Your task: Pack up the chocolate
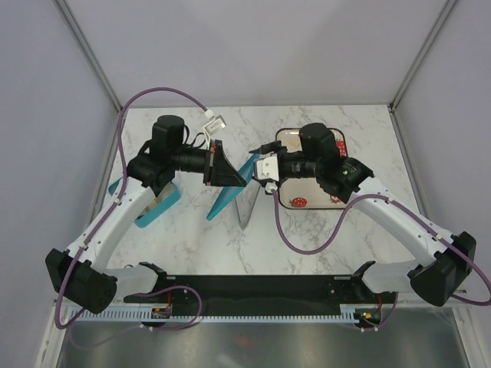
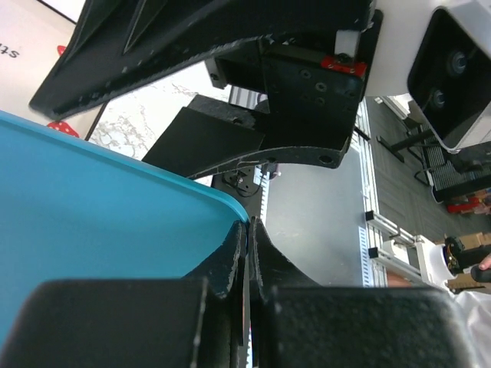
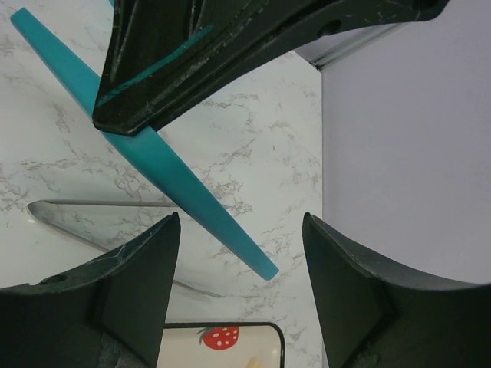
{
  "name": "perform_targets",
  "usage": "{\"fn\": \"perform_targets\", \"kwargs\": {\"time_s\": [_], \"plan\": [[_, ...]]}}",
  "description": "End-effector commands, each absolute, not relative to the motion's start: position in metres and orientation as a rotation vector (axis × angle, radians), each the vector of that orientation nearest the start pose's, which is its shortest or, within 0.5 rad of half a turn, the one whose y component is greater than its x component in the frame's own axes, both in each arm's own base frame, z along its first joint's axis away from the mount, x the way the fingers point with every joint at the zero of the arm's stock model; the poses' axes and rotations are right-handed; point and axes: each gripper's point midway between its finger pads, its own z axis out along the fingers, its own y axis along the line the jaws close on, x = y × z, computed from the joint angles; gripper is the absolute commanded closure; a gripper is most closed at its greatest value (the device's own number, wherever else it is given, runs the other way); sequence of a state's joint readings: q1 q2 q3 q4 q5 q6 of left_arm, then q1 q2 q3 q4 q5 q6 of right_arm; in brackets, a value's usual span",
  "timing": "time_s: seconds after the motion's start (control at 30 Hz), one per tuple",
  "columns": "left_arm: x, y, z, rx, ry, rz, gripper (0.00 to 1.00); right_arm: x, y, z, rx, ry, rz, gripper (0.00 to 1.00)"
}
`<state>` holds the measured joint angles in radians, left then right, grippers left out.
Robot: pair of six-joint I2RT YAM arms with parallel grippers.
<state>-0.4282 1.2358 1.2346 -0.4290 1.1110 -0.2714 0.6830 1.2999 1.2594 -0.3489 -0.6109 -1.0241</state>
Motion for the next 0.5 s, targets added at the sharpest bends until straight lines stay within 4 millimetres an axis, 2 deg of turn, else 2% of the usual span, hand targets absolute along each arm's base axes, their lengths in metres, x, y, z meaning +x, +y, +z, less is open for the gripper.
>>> {"fn": "perform_targets", "kwargs": {"time_s": [0.0,0.23,0.47], "plan": [[0.184,-0.269,0.341,1.021,1.742,-1.57,0.98,0.256,0.323,0.315,-1.718,0.809,0.444,0.27],[0.182,-0.27,0.344,1.082,1.695,-1.566,0.98,0.247,0.326,0.289,-1.777,0.826,0.53,0.28],[0.189,-0.27,0.346,1.142,1.648,-1.503,0.98,0.242,0.331,0.281,-1.8,0.816,0.568,0.31]]}}
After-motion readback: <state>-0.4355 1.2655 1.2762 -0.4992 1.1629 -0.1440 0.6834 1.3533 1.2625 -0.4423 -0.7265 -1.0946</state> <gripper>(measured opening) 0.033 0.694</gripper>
